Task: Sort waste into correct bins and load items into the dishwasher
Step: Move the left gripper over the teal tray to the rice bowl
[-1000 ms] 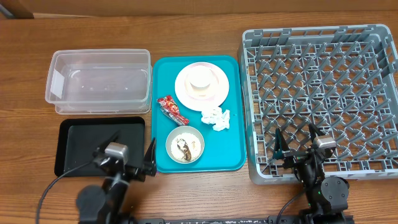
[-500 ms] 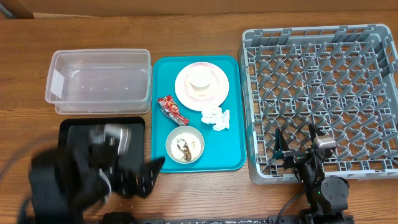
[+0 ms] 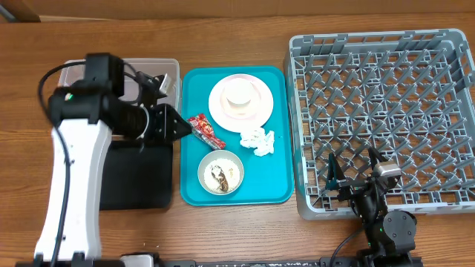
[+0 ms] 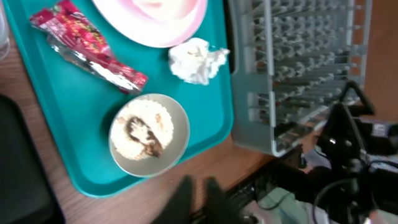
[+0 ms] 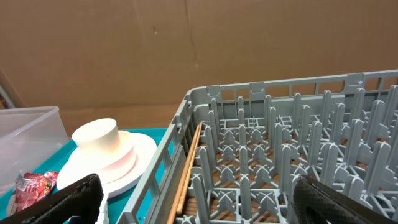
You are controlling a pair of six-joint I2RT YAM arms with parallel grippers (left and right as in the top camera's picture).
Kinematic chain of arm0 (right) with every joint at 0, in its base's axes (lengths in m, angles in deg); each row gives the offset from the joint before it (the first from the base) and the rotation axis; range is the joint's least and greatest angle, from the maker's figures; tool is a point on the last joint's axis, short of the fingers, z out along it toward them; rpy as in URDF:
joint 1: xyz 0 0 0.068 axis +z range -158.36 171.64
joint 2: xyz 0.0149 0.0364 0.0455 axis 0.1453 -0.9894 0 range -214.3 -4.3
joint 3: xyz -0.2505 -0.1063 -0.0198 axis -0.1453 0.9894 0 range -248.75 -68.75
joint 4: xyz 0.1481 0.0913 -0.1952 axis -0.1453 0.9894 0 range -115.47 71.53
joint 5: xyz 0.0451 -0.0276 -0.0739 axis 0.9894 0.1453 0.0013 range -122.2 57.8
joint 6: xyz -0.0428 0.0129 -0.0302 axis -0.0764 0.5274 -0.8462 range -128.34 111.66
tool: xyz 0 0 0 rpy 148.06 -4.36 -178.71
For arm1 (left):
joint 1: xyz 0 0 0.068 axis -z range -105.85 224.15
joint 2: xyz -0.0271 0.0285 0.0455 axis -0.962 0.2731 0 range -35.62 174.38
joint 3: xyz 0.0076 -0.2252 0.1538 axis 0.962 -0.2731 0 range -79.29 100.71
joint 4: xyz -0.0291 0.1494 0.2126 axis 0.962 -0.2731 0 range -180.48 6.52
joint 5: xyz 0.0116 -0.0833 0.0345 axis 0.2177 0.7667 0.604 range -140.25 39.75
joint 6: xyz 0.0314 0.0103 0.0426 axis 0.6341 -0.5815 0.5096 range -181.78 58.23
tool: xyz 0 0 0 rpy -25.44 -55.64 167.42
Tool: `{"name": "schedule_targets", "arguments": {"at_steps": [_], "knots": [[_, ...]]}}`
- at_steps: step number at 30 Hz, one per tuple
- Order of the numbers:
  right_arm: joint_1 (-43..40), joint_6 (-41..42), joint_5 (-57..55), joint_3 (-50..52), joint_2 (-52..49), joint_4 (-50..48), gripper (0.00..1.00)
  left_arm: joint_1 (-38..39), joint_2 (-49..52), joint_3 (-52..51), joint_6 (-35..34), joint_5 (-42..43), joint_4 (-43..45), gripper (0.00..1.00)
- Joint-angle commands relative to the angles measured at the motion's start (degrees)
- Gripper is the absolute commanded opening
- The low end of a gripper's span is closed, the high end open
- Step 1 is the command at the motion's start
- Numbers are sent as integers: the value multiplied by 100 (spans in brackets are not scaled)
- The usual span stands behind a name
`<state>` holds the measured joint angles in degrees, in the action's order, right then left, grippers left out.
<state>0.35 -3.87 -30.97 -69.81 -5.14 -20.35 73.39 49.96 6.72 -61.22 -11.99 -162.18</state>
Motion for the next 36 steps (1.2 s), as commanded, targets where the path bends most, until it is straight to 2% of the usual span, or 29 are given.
{"name": "schedule_targets", "arguments": {"at_steps": [1, 2, 6, 12, 17, 21, 23, 27, 30, 33, 36], "knots": [[24, 9, -13, 61, 68, -44, 100, 323, 131, 118, -647, -656, 210, 4], [24, 9, -13, 61, 68, -44, 100, 564, 101, 118, -894, -1134, 302, 4], [24, 9, -13, 61, 68, -44, 100, 1314, 55, 118, -1523, -2201, 271, 4], [24, 9, -13, 61, 68, -44, 100, 2693, 63, 72, -2365, -3403, 234, 5], [24, 9, -13, 61, 68, -44, 100, 3711, 138, 68, -2931, -3724, 308, 26], [24, 9, -13, 61, 68, -44, 100, 4269, 254, 50, -3329, -3965, 446, 32], [24, 9, -13, 61, 68, -44, 100, 4419, 396, 31, -3554, -4282, 437, 33], [24, 9, -13, 61, 68, -44, 100, 4483, 721, 31, -3705, -4293, 444, 33], [24, 9, -13, 61, 68, -44, 100, 4483, 1023, 31, -3703, -4325, 446, 31], [24, 9, -13, 61, 68, -44, 100, 4465, 1379, 31, -3707, -4332, 461, 22], [24, 9, -13, 61, 68, -44, 100, 4472, 1740, 31, -3705, -4312, 501, 21]]}}
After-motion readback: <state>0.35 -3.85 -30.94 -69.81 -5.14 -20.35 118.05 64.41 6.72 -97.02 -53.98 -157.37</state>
